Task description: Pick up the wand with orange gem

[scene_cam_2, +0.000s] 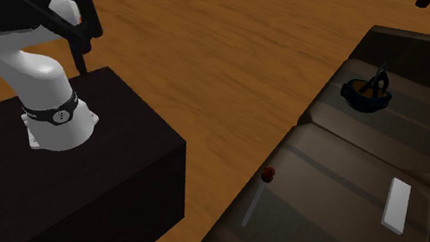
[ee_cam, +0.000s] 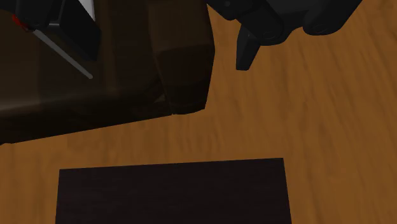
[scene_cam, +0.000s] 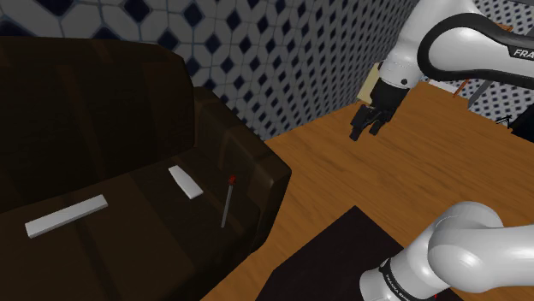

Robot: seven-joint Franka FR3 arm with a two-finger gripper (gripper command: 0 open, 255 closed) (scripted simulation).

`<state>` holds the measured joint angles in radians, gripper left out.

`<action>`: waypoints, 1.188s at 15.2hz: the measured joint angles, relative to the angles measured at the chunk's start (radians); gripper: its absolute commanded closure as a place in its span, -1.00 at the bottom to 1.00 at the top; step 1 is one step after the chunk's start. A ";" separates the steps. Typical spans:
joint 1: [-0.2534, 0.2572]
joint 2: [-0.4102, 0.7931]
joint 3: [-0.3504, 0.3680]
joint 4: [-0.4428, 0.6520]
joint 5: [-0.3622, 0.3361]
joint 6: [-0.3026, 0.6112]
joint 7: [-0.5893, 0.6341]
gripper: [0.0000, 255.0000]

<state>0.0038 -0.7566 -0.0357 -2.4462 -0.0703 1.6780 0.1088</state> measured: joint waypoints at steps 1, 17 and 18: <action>0.000 0.000 0.000 0.000 0.000 0.000 0.000 -1.00; 0.086 0.374 0.228 0.011 0.110 0.381 0.305 -1.00; 0.090 0.405 0.242 0.028 0.109 0.396 0.326 -1.00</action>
<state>0.0933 -0.3521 0.2063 -2.4178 0.0391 2.0739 0.4350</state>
